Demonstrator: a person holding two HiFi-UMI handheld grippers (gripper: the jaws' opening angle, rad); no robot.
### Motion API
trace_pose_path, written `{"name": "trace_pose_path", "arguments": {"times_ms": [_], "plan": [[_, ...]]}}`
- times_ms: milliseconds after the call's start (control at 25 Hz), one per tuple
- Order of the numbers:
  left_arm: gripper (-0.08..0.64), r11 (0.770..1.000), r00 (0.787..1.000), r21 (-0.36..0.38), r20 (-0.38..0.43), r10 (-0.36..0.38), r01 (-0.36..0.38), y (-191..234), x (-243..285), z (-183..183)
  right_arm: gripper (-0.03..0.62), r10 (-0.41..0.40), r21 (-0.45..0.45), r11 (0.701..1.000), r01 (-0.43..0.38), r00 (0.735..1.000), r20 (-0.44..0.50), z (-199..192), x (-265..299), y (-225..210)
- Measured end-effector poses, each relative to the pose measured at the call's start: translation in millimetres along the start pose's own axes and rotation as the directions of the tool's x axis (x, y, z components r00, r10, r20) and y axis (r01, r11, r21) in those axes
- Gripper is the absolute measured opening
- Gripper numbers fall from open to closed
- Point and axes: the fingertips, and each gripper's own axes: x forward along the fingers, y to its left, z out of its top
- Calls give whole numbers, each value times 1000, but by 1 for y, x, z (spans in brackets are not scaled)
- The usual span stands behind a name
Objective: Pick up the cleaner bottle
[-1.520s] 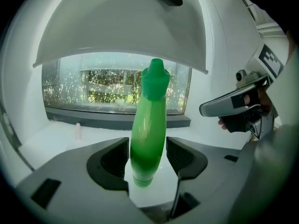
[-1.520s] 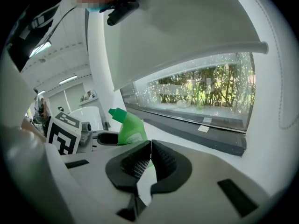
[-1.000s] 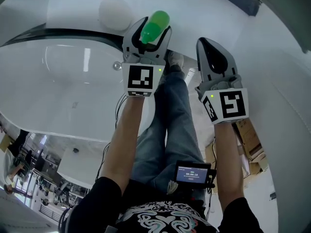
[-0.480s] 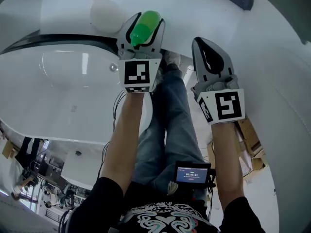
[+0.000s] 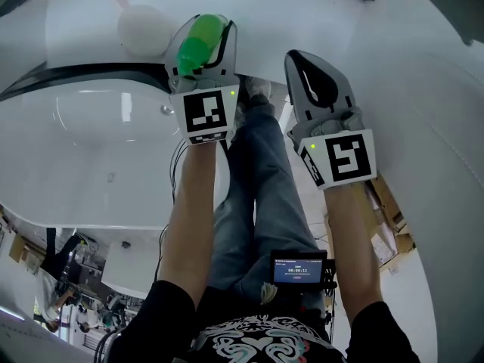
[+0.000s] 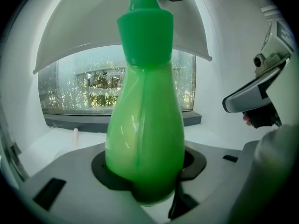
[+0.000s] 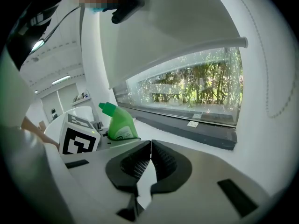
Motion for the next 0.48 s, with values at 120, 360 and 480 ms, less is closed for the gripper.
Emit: {"name": "trace_pose_path", "arguments": {"times_ms": [120,360,480], "plan": [[215,1000,1000,0,-3,-12,12,-2,1,1,26,0,5,1000,0,1000,-3,-2,-1,-1],[215,1000,1000,-20,2,-14,14,0,4,2,26,4,6,1000,-4,1000,-3,-3,-2,-1],[215,999,1000,-42,10,-9,9,3,8,2,26,1,7,1000,-1,1000,-5,-4,-3,-1]]}}
